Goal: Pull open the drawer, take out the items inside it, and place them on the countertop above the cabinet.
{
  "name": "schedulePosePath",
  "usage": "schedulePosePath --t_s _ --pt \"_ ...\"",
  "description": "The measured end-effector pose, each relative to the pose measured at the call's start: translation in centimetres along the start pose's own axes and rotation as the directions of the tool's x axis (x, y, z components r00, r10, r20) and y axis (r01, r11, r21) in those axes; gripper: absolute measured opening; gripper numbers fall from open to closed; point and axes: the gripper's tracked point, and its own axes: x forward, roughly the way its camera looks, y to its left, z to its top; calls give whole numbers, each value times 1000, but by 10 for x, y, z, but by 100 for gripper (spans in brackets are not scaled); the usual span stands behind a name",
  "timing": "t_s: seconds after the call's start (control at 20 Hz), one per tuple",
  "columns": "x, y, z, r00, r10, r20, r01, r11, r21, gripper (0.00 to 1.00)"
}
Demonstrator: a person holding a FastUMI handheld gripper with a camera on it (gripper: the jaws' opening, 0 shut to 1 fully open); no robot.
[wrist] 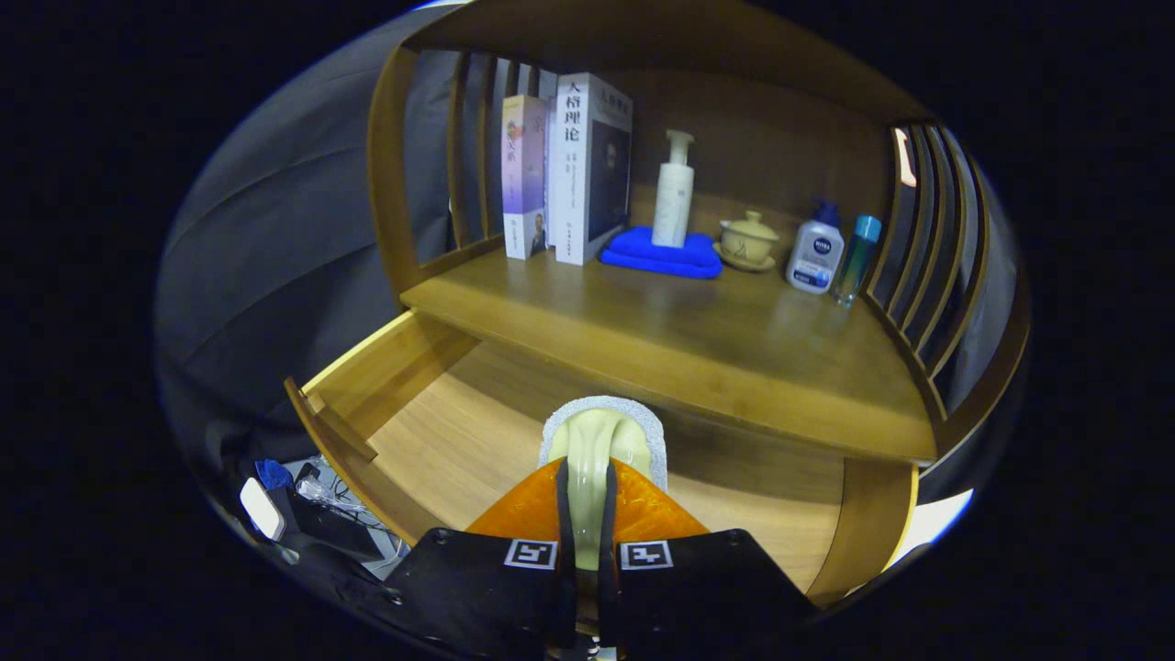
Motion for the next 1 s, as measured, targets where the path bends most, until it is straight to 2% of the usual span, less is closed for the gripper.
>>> schedulePosePath --t_s 0.15,0.4,0.7,1.0 --pt "-10 9 14 999 31 33 -32 999 17 11" --pt "-20 1 56 993 17 114 -22 999 44 11" --pt "-12 -27 106 984 -47 172 22 989 143 11" --pt "18 -60 117 982 -120 143 78 959 272 13"
